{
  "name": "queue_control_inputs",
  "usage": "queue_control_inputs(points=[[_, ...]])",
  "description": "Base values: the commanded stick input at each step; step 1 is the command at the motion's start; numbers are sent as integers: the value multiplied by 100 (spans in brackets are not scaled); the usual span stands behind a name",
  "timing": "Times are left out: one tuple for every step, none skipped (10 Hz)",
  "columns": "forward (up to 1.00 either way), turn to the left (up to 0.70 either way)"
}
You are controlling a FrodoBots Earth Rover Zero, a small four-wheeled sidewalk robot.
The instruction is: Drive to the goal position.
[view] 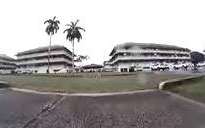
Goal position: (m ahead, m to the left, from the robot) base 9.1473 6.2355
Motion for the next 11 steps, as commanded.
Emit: queue_control_inputs(points=[[70, 35], [70, 31], [70, 4], [70, 0], [70, 0], [70, 0], [70, 0], [70, 0], [70, 0], [70, 0], [70, 0]])
